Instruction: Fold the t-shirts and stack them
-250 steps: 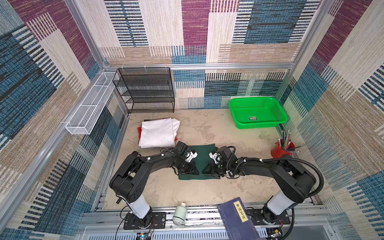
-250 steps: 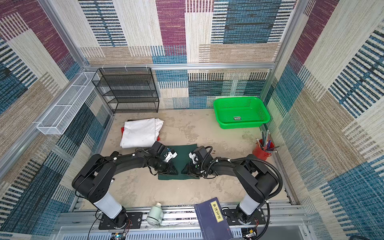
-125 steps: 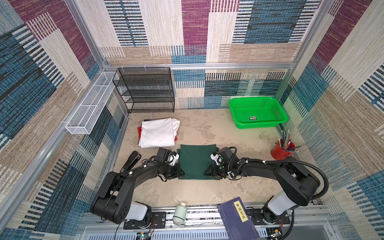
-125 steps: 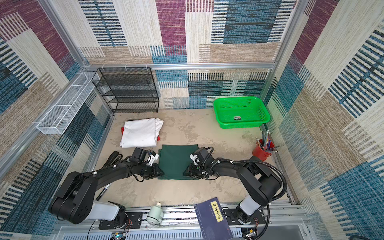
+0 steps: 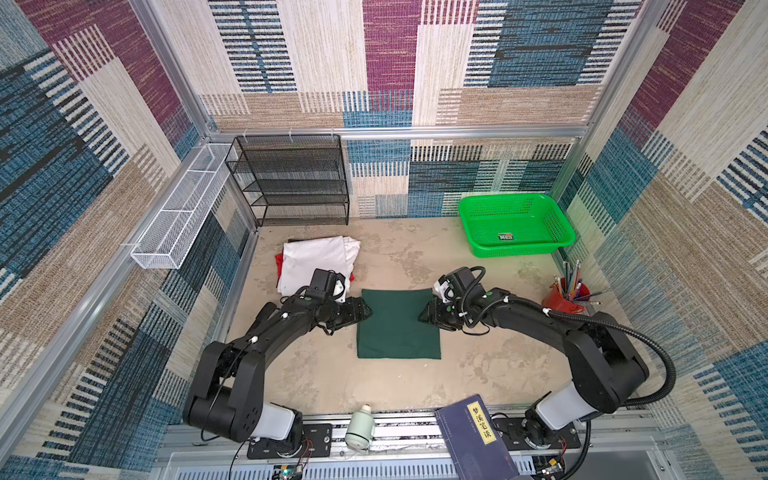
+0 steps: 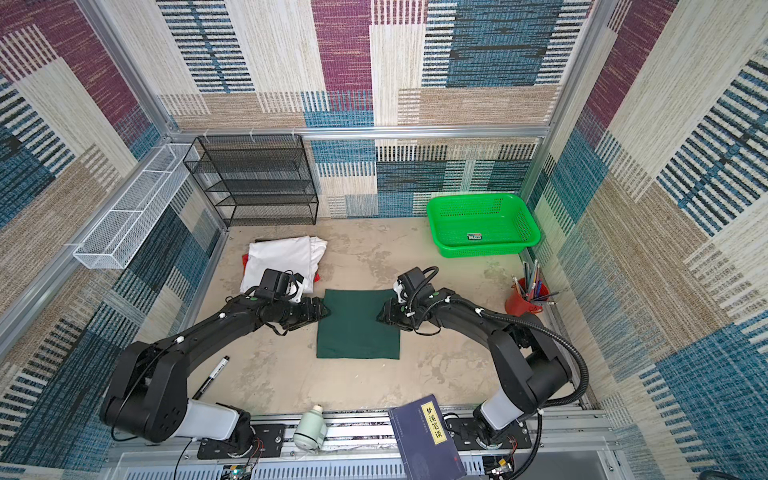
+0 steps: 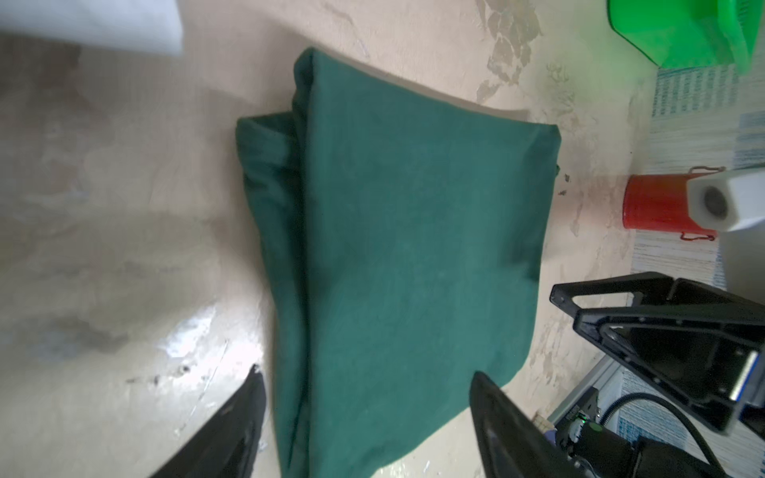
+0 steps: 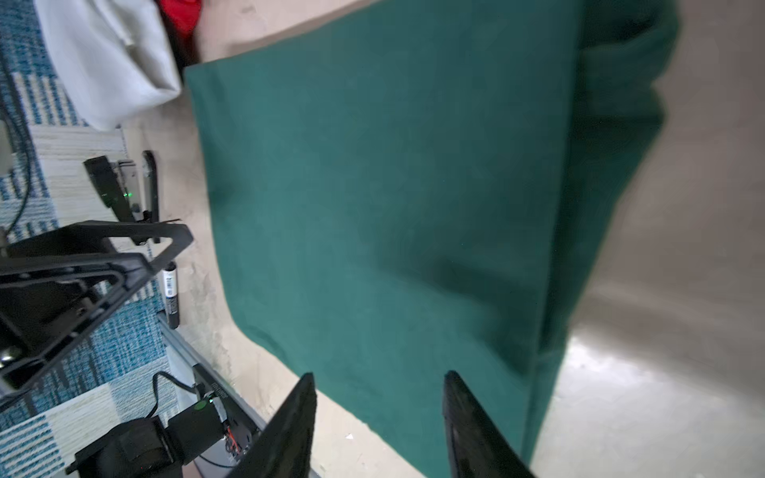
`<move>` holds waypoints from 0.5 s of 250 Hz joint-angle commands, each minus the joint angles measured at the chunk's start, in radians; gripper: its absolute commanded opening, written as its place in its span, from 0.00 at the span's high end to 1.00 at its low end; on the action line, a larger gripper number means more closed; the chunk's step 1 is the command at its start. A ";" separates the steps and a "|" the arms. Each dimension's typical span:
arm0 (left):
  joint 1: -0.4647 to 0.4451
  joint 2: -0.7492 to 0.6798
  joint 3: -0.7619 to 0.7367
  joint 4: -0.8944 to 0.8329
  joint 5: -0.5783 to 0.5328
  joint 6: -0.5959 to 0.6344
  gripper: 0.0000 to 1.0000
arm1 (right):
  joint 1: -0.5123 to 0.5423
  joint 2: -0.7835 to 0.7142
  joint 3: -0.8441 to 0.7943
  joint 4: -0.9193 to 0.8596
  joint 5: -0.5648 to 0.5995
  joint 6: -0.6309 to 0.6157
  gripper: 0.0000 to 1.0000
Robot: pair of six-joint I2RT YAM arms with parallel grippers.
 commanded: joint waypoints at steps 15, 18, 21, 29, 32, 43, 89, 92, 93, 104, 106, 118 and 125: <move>0.011 0.095 0.061 -0.059 -0.007 0.063 0.22 | -0.039 0.073 0.029 -0.005 0.019 -0.060 0.49; 0.011 0.102 0.060 -0.056 -0.004 0.063 0.22 | -0.039 0.080 0.033 -0.006 0.020 -0.063 0.49; 0.011 0.104 0.061 -0.053 0.001 0.062 0.22 | -0.040 0.086 0.036 -0.008 0.021 -0.065 0.49; 0.011 0.121 0.060 -0.045 0.010 0.060 0.22 | -0.040 0.101 0.043 -0.008 0.021 -0.068 0.49; 0.011 0.126 0.060 -0.043 0.011 0.058 0.22 | -0.041 0.106 0.045 -0.009 0.021 -0.069 0.49; 0.011 0.140 0.055 -0.034 0.017 0.053 0.23 | -0.042 0.122 0.048 -0.008 0.020 -0.070 0.50; 0.012 0.176 0.021 0.008 0.029 0.040 0.26 | -0.043 0.143 0.035 -0.031 0.038 -0.065 0.52; 0.012 0.178 0.019 0.011 0.030 0.039 0.26 | -0.042 0.142 0.033 -0.034 0.039 -0.065 0.52; 0.012 0.179 0.019 0.014 0.031 0.040 0.26 | -0.042 0.141 0.033 -0.034 0.040 -0.065 0.52; 0.012 0.191 0.011 0.026 0.036 0.040 0.26 | -0.043 0.137 0.027 -0.040 0.045 -0.064 0.52; 0.012 0.193 0.013 0.028 0.036 0.039 0.26 | -0.043 0.136 0.026 -0.041 0.046 -0.064 0.52; 0.012 0.210 0.006 0.045 0.046 0.041 0.27 | -0.045 0.130 0.020 -0.041 0.044 -0.067 0.52; 0.012 0.218 0.004 0.056 0.053 0.040 0.28 | -0.046 0.127 0.019 -0.040 0.043 -0.069 0.52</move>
